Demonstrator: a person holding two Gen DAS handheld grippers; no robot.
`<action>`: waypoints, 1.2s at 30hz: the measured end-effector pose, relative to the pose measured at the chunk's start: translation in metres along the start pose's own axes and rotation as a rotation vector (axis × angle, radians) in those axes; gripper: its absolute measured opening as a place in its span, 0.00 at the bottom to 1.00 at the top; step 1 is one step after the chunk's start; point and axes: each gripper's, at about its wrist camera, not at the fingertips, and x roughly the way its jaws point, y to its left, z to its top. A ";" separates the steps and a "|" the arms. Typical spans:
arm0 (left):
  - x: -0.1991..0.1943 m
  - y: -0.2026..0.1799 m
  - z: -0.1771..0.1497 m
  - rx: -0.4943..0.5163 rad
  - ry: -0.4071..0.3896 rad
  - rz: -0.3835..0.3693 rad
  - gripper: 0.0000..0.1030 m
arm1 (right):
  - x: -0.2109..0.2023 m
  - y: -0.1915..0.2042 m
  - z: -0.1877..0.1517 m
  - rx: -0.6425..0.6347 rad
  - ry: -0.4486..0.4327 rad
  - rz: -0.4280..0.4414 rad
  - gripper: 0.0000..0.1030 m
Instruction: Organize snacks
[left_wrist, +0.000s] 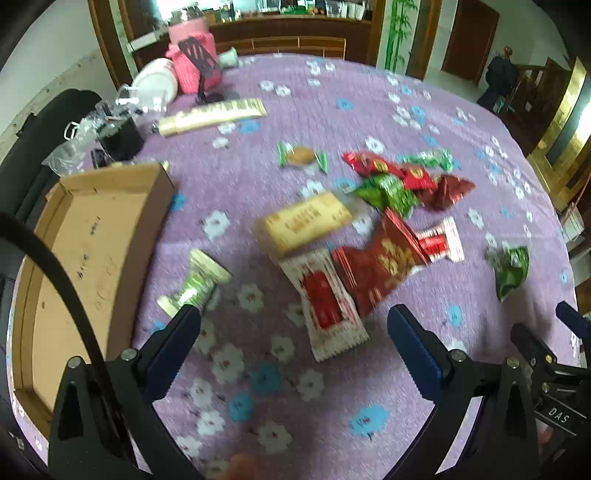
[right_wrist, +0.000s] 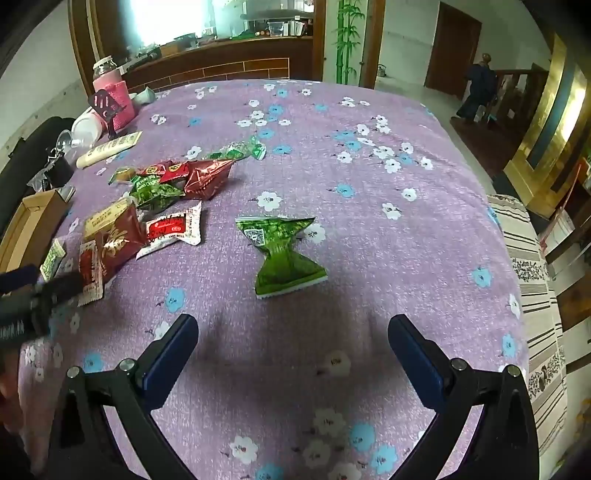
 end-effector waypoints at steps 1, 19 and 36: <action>-0.001 0.001 -0.001 0.003 -0.009 0.000 0.98 | 0.000 0.000 0.000 -0.002 0.000 0.001 1.00; -0.027 -0.012 -0.013 0.024 -0.154 -0.012 0.98 | -0.009 -0.009 -0.004 0.034 -0.021 0.001 1.00; -0.027 -0.010 -0.017 0.018 -0.144 -0.009 0.98 | -0.012 -0.006 -0.005 0.033 -0.029 0.003 1.00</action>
